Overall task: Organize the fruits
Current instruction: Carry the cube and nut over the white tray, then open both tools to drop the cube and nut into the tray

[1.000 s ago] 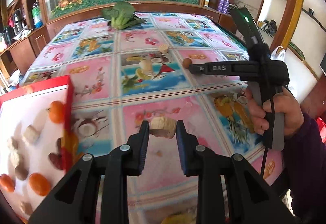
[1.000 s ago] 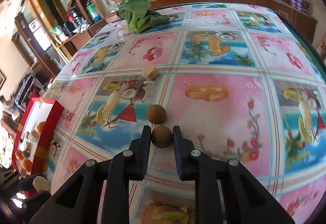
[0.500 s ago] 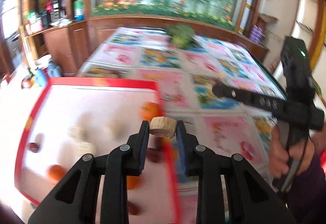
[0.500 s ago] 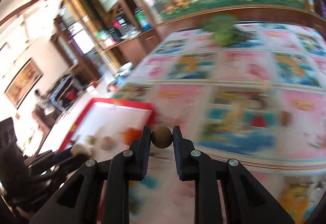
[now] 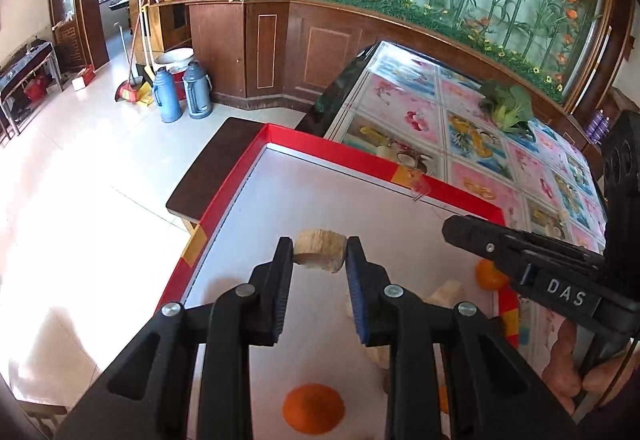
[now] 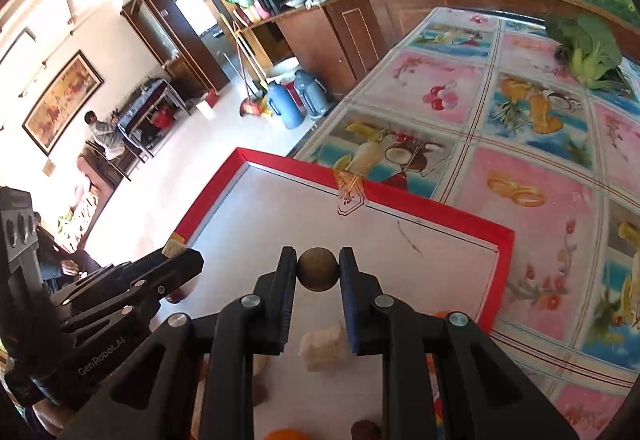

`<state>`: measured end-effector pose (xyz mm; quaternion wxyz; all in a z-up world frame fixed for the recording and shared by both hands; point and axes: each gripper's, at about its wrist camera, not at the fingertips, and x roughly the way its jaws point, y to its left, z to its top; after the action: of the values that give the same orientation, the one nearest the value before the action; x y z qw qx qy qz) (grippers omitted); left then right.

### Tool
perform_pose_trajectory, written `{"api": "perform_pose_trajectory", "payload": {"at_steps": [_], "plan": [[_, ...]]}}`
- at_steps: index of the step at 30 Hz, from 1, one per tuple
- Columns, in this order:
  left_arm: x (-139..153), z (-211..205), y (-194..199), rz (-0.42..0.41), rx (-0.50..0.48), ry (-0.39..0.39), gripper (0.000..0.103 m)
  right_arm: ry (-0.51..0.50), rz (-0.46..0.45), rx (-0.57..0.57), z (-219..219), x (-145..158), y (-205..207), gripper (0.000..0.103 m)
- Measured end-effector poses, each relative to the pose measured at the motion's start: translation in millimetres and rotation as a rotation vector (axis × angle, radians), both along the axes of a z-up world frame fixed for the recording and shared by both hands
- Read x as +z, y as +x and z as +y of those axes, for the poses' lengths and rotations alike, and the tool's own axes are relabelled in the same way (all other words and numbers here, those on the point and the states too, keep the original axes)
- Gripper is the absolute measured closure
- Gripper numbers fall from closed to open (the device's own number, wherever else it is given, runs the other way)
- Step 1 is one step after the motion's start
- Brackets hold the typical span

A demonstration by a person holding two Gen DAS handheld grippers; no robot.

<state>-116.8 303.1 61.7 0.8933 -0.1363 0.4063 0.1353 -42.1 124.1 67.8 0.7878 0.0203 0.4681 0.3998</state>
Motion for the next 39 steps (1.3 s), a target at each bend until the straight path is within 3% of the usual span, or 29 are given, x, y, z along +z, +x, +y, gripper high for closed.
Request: {"api": "perform_pose_trajectory", "payload": {"at_steps": [10,19,20,23,24,30,32,35,39], "plan": [[-22.0,8.5,8.5,0.087,0.020,0.008,0.074,-0.114,0.073,0.013,18.6,-21.1,2.0,0.083],[-28.8,13.1,9.8,0.127,0.030,-0.011,0.072,-0.144,0.040,0.023,22.0,-18.4,-5.0,0.082],[-28.6,13.0,10.0,0.126,0.025,-0.020,0.066,-0.149,0.035,0.028,23.1,-17.9,-5.5,0.082],[-27.0,11.0,9.1,0.136,0.041,-0.001,0.035,-0.145,0.040,0.031,20.7,-16.9,-5.2,0.072],[-26.1,11.3,7.6,0.134,0.057,0.012,0.032,-0.143,0.041,0.026,18.4,-16.6,-3.5,0.065],[-9.9,6.6,-6.4,0.090,0.083,0.034,0.032,0.051,-0.025,0.032,-29.4,8.8,-11.5,0.054],[-2.6,0.4,-11.4,0.071,0.085,0.045,0.030,0.066,-0.093,0.001,-48.2,19.0,-17.1,0.048],[7.2,-16.9,-14.7,0.043,0.063,0.056,0.027,0.060,-0.189,-0.048,-76.9,28.1,-25.2,0.047],[16.2,-51.7,-11.2,0.031,-0.008,0.084,0.024,0.063,-0.243,-0.120,-123.8,32.9,-23.2,0.045]]}}
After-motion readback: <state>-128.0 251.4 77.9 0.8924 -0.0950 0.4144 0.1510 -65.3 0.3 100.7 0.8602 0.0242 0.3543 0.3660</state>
